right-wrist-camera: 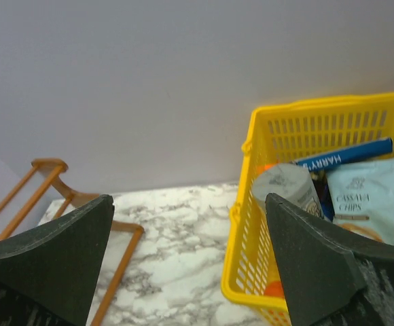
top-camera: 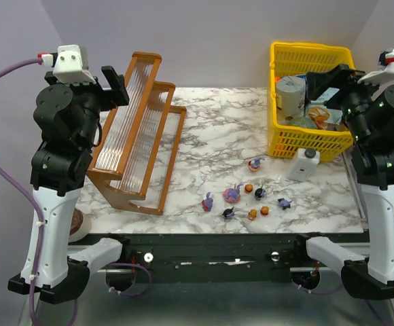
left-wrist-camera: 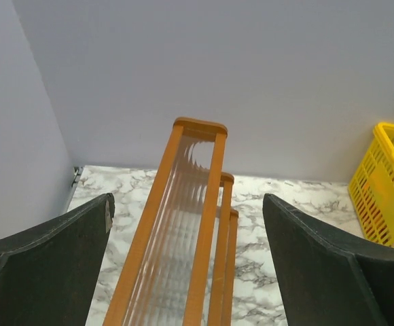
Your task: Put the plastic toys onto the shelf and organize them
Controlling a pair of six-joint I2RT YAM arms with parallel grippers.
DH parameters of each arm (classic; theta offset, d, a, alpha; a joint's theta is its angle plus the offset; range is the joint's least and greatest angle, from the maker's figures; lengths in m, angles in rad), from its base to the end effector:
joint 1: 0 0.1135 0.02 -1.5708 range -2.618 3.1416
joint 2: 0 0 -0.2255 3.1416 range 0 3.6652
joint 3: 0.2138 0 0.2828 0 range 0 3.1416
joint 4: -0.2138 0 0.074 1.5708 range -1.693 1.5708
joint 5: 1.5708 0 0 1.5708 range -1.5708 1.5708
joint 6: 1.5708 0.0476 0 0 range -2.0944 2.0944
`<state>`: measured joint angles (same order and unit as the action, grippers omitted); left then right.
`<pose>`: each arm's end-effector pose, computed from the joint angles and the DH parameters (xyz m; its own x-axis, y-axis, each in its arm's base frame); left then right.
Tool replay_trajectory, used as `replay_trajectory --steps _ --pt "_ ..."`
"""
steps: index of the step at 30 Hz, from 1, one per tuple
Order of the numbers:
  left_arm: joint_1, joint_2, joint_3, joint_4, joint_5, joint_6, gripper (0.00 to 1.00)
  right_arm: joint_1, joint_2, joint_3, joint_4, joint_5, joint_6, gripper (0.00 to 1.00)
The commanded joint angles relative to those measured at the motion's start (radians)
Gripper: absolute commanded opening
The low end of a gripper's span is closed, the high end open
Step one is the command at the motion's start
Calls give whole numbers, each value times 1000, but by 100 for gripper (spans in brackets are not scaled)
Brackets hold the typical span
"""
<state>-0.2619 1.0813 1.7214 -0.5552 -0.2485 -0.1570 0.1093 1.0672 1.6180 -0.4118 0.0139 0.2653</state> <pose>0.2150 -0.0455 0.5359 0.0787 -0.1780 -0.9809 0.0269 0.9840 -0.1764 0.2344 0.0251 0.5236 0.1079 0.2756 -0.9552 -0.1282 0.9566 0.2615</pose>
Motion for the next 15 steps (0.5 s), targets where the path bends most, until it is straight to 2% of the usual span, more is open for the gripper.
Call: replay_trajectory --steps 1,3,6,12,15 --pt "-19 -53 -64 -5 61 22 99 -3 -64 -19 -295 -73 -29 100" --pt "-30 -78 -137 35 96 30 99 -3 -72 -46 -387 -112 -47 100" --pt "-57 -64 -140 12 173 45 99 -5 -99 -134 -427 -187 -57 100" --pt "-62 -31 -131 53 336 2 99 30 -197 -374 -335 -268 15 100" --pt "-60 -8 -146 90 356 -1 99 131 -208 -493 -302 -226 54 100"
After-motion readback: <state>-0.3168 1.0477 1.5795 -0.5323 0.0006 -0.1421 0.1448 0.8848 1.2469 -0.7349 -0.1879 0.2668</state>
